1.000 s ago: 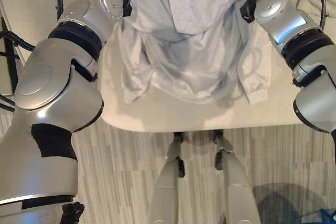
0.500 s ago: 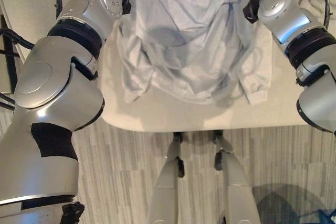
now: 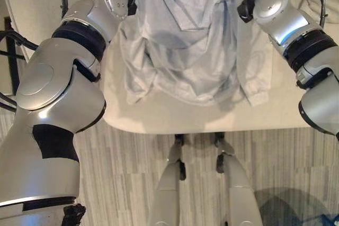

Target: Hang the clothes on the sofa on the clothes rack.

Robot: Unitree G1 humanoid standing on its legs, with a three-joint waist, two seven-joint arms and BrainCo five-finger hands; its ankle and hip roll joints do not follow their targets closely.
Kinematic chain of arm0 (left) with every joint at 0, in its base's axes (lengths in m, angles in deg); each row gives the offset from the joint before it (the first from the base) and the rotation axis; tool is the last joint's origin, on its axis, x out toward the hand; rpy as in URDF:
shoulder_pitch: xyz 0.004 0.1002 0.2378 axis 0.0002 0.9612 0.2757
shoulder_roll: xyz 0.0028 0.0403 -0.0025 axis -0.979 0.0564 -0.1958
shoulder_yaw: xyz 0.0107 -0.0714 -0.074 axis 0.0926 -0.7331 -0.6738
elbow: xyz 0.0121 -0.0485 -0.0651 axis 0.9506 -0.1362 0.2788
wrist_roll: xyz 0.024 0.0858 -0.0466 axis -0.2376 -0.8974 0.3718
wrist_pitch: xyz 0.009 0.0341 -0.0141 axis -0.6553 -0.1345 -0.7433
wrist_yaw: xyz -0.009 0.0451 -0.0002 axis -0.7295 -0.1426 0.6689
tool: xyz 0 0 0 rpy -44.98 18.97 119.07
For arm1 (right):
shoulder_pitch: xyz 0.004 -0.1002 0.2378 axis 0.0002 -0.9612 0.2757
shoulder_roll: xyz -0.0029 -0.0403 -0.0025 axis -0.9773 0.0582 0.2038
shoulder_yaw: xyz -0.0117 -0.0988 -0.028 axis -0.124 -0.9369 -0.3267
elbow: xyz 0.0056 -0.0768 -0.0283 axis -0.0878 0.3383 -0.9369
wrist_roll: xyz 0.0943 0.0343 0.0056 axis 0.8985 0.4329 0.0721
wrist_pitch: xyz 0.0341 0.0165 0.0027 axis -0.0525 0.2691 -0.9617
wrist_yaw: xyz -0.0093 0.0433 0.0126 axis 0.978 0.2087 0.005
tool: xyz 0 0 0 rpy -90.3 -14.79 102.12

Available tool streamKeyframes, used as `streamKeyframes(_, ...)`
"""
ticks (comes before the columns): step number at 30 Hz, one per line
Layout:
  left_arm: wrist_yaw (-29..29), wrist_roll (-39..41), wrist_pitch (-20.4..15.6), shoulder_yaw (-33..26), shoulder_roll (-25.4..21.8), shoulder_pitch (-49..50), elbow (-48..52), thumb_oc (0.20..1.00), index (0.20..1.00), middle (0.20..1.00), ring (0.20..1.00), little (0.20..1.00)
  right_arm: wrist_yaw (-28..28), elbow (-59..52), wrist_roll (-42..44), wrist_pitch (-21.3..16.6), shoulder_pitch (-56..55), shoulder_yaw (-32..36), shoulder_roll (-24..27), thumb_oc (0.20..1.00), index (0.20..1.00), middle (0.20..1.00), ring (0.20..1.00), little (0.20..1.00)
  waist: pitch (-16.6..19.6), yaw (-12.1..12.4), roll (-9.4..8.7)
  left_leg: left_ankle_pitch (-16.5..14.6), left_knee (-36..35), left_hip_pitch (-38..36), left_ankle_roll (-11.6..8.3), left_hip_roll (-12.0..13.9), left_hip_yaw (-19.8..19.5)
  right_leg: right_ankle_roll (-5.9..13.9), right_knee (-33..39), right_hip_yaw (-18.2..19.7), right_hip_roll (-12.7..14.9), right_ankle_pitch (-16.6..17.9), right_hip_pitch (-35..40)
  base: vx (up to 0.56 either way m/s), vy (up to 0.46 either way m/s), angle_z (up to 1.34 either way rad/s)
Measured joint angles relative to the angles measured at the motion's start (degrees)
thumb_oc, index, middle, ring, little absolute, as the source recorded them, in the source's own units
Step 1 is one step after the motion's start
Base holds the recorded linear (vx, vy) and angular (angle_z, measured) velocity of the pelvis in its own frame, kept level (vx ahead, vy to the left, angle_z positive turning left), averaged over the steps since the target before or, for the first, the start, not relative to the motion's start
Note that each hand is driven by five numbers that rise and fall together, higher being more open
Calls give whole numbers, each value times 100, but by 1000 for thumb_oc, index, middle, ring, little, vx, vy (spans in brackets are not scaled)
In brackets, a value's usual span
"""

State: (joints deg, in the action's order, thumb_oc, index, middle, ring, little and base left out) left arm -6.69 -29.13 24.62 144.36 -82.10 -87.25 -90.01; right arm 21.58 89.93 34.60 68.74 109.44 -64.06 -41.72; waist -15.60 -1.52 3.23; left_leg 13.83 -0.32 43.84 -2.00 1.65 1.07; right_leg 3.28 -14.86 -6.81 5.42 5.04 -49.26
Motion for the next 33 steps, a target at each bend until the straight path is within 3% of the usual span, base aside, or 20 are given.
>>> streamKeyframes(5,564,-5,-87,-194,9,227,711,200,200,200,200,200,623,-712,-406,-203,-325,388,-38,200,200,200,200,200,-6,16,2,-14,-171,-632,-17,-7,13,79,10,15,15,-91,553,6,-3,1)
streamKeyframes(10,1049,-61,-104,-794,0,284,1284,200,200,200,200,200,1120,-1188,-811,-299,-564,1000,8,200,200,200,200,200,-9,27,15,-122,-262,-1329,-146,-6,17,80,78,-1,27,-167,1249,66,-21,1)
streamKeyframes(12,1244,-126,-110,-1163,-2,282,1679,200,200,200,200,200,1269,-1584,-1172,-336,-659,1275,44,200,200,200,200,200,-13,31,28,-199,-275,-1701,-190,3,3,63,91,-30,27,-228,1629,133,-41,4)
streamKeyframes(16,1448,-186,-117,-1329,-2,316,1870,200,200,200,200,200,1380,-1906,-1407,-366,-830,1546,93,200,200,200,200,200,27,26,78,-299,-355,-2352,-203,37,-20,57,269,-68,-13,-289,2341,121,-46,3)
streamKeyframes(17,1478,-292,-114,-1625,-2,378,2167,200,200,200,200,200,1404,-2304,-1442,-386,-1033,1884,207,200,200,200,200,200,50,43,115,-359,-362,-2636,-207,56,-30,55,421,-99,-42,-286,2699,100,-57,6)
streamKeyframes(21,1640,-354,-180,-1951,-85,714,2658,200,200,200,200,200,1427,-2641,-1651,-469,-1579,2281,480,200,200,200,200,200,408,59,307,-445,-379,-3107,-177,94,-78,38,806,-218,-94,-266,3393,104,-65,8)
streamKeyframes(24,1679,-534,-189,-2167,-244,781,2903,200,200,200,200,200,1426,-2834,-1813,-482,-1765,2420,723,200,200,200,200,200,437,45,327,-460,-469,-3423,-177,144,-103,8,1050,-260,-172,-234,3790,61,-66,4)
streamKeyframes(27,1725,-766,-189,-2309,-477,1068,3264,200,200,200,200,200,1455,-2979,-1890,-509,-2139,2796,781,200,200,200,200,200,708,33,338,-551,-484,-3696,-215,215,-172,-41,1423,-337,-280,-171,4262,67,-72,9)
streamKeyframes(31,1846,-971,-185,-2620,-552,1932,3687,200,200,200,200,200,1534,-3064,-2299,-559,-2814,3029,733,200,200,200,200,200,1354,61,296,-681,-492,-4154,-281,336,-248,-92,1987,-495,-461,-119,5054,81,-125,16)
streamKeyframes(33,1847,-1055,-196,-2866,-559,2331,3996,200,200,200,200,200,1543,-3205,-2531,-578,-3101,3189,730,200,200,200,200,200,1401,60,282,-724,-494,-4372,-335,378,-339,-103,2050,-553,-517,-137,5331,60,-105,15)
